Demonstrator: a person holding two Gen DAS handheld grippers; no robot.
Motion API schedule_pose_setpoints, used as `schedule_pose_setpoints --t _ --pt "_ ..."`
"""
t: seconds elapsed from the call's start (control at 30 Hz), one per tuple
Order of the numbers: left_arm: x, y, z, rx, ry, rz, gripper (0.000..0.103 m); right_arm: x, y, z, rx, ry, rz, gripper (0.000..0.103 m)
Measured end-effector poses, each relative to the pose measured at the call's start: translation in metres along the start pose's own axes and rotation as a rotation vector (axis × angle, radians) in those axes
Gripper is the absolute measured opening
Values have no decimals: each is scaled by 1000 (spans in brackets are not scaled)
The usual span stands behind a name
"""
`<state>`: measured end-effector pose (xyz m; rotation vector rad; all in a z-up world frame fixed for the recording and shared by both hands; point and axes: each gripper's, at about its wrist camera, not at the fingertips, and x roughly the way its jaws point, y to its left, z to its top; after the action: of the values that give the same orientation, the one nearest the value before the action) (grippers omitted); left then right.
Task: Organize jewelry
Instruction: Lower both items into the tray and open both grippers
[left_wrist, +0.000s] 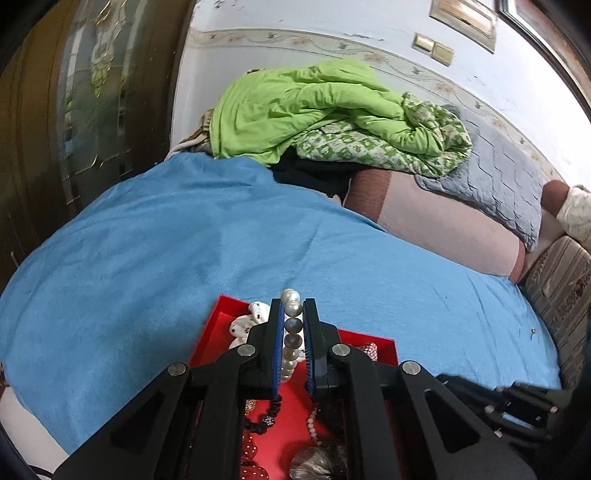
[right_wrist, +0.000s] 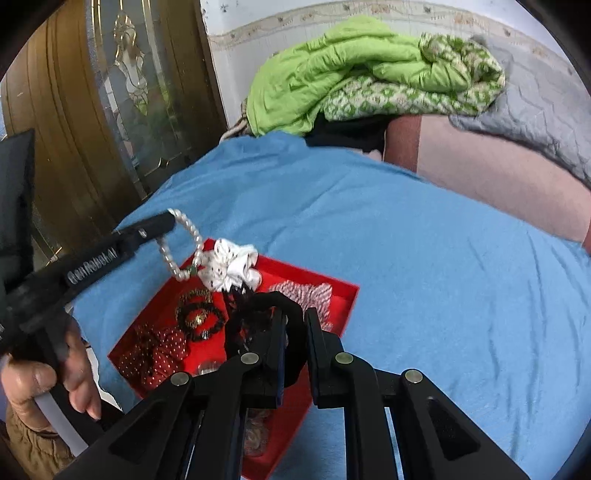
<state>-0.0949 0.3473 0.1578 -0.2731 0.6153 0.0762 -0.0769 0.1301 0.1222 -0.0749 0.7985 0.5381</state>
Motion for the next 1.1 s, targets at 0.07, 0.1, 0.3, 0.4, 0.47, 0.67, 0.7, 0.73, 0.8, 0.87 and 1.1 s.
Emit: schedule_pose_setpoints --t 0.07,0.1,0.3,0.4,0.47,0.67,0.7,0.73,0.8,0.87,1.1 --pt "2 4 -1 -12 10 -6 10 6 0 -5 4 15 4 12" --pt "3 5 -1 -15 14 -8 9 8 0 -7 4 20 4 12" --pt "8 7 -3 -28 28 -20 10 10 -6 -15 24 31 3 12" --pt "13 10 -4 -44 47 -26 10 7 -9 -16 32 26 1 12" --pt "17 12 -5 -54 62 -36 10 6 -8 -18 27 23 -3 12" --pt "35 17 -9 -91 126 -69 9 20 -3 -19 9 54 11 12" --pt "38 17 -10 -94 139 -75 9 22 -1 -20 4 60 15 12" --pt "42 16 -11 -92 154 -80 10 24 0 -21 -3 67 17 12" --pt "46 12 -14 -76 177 -74 10 28 3 -25 -17 78 14 12" --pt "51 6 -18 -46 199 -45 9 32 4 -29 -29 89 9 12" --pt "61 -2 -27 23 226 45 9 43 -6 -30 -30 103 -35 12"
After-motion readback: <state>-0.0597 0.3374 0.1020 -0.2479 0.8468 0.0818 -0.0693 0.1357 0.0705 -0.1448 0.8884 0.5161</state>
